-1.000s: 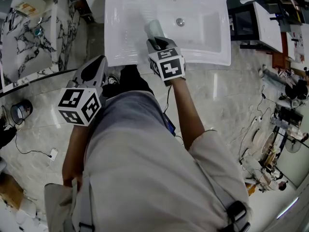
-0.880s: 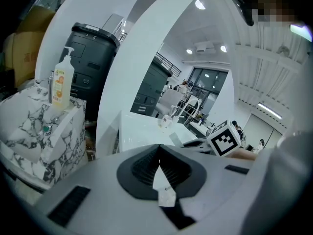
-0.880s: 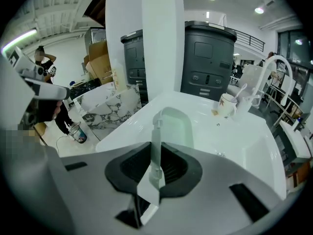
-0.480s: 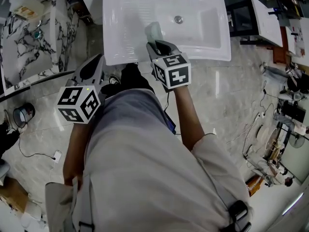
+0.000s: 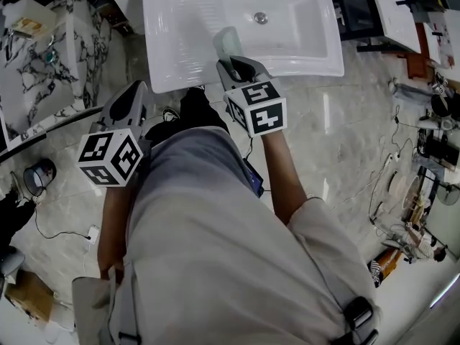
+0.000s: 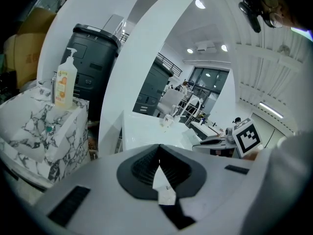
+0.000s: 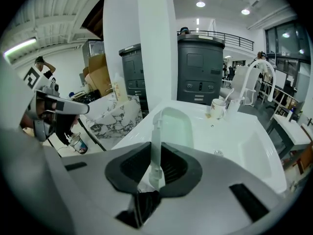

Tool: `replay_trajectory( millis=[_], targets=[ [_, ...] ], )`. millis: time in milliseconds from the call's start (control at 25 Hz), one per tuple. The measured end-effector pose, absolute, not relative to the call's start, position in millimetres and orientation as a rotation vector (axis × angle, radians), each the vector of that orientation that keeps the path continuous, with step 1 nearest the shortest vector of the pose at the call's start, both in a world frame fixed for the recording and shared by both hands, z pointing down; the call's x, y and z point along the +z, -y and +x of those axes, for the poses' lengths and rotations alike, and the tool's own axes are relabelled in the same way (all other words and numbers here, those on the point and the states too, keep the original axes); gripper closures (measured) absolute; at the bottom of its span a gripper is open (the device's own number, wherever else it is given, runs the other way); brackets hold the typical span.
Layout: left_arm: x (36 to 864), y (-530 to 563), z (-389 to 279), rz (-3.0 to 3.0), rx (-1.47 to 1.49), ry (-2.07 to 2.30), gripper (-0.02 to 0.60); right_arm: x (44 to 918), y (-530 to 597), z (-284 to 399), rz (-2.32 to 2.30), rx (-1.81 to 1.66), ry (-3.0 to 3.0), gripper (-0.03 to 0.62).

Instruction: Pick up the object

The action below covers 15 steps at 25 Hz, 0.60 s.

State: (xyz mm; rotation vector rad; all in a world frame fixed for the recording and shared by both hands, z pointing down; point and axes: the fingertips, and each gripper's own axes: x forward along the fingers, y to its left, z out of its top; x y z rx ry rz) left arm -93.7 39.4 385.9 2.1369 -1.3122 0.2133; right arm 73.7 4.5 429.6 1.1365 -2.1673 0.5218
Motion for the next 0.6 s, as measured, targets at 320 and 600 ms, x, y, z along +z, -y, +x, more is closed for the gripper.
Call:
replay_trajectory(
  millis=[320, 600],
  targets=[
    [386.3, -42.3, -93.7, 2.124, 0.209, 1.325, 0.581, 413.3, -13.1, 75.6, 1.175, 0.495, 2.195, 0.532],
    [387.8, -41.2, -102.4, 2.118, 0.205, 1.351, 0.581, 397.7, -19.0, 76.8, 1.238, 0.561, 2.261, 0.533]
  ],
)
